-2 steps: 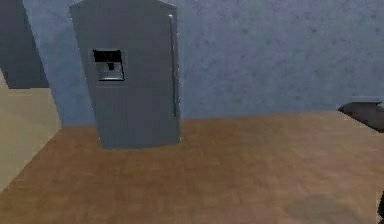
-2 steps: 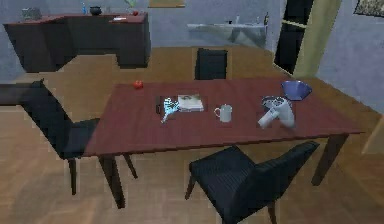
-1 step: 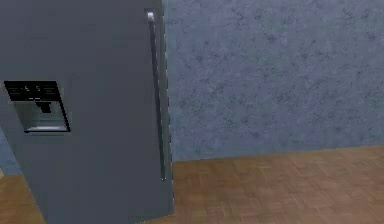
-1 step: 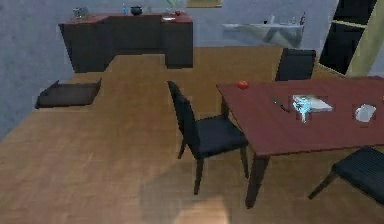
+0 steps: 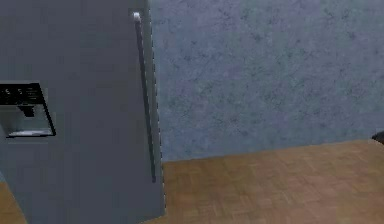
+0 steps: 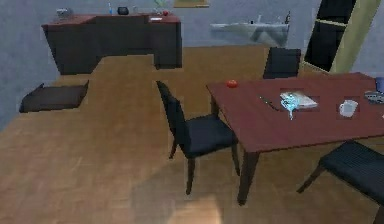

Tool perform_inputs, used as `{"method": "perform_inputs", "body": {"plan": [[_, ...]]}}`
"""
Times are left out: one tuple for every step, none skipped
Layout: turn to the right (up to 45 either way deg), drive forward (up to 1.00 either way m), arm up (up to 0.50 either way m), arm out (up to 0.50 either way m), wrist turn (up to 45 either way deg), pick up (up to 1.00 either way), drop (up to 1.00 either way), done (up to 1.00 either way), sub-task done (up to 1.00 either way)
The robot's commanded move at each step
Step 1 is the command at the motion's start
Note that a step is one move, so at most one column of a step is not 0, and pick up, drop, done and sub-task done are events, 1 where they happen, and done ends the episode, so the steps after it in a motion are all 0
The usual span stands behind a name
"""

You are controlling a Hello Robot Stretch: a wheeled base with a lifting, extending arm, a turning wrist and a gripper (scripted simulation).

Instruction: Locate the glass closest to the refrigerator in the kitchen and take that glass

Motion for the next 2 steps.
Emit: {"method": "perform_inputs", "body": {"plan": [[0.0, 0.25, 0.00, 0.00, 0.0, 0.00, 0.00, 0.00, 0.00], [45.0, 0.00, 0.00, 0.00, 0.0, 0.00, 0.00, 0.00, 0.00]]}}
